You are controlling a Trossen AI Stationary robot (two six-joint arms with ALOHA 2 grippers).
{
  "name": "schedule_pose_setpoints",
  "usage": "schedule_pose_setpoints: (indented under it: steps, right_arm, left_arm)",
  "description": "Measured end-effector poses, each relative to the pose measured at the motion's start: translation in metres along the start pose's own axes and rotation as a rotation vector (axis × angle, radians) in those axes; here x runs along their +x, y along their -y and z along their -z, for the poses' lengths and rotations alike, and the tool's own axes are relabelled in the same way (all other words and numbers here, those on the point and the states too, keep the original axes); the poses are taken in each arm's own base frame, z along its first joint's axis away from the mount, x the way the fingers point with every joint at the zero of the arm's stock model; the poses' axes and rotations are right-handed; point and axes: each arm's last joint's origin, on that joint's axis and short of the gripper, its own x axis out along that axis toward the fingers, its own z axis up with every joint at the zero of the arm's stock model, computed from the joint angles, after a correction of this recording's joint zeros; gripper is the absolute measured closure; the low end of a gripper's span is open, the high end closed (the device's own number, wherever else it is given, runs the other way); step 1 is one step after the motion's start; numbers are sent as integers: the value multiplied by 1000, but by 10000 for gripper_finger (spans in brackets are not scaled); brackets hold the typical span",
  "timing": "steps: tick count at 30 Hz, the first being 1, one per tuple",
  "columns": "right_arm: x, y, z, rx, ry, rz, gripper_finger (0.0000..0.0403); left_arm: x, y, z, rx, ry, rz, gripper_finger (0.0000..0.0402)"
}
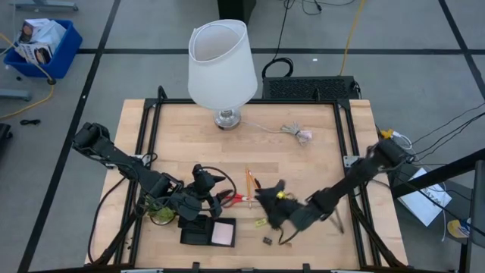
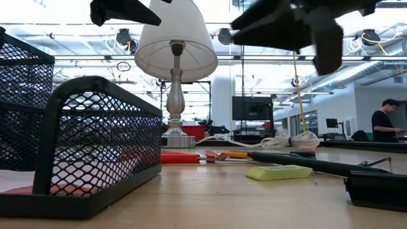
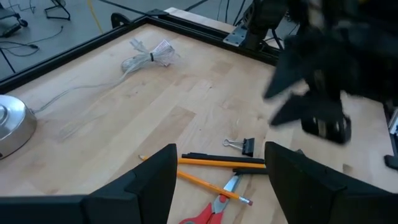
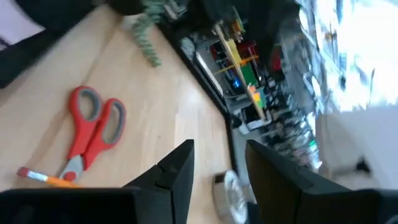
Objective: Pick and place office supplies into organizer
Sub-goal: Put the orange scissors into the black desk organizer
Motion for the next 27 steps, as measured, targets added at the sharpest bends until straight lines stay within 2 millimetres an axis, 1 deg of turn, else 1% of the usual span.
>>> schedule_pose_setpoints:
  steps: [6,9,12,18,20,23,25,27]
  right_arm:
    - [-29,27,37,354,15,13,266]
    - [-39,37,54,527,19,20,266]
    - [-46,47,67,662,34,21,266]
    - [-51,62,92,861,17,89,268]
    - [-52,64,101,914,41,38,268]
    - [-57,66,111,945,117,-107,268]
    - [-61,69,117,965,157,-148,269]
    - [-66,72,123,977,179,-152,270]
  left_arm:
    - [2,-2,-1,3,1,-13,158]
    - [2,-2,-1,5,0,-13,158]
    - [3,-2,1,10,-4,-16,158]
    - [3,-1,2,16,-15,-11,158]
    - [3,-2,2,19,-19,-12,158]
    - [3,-2,3,33,-21,-14,158]
    - [3,-2,3,46,-22,-14,158]
    - [3,-2,3,62,-22,-15,158]
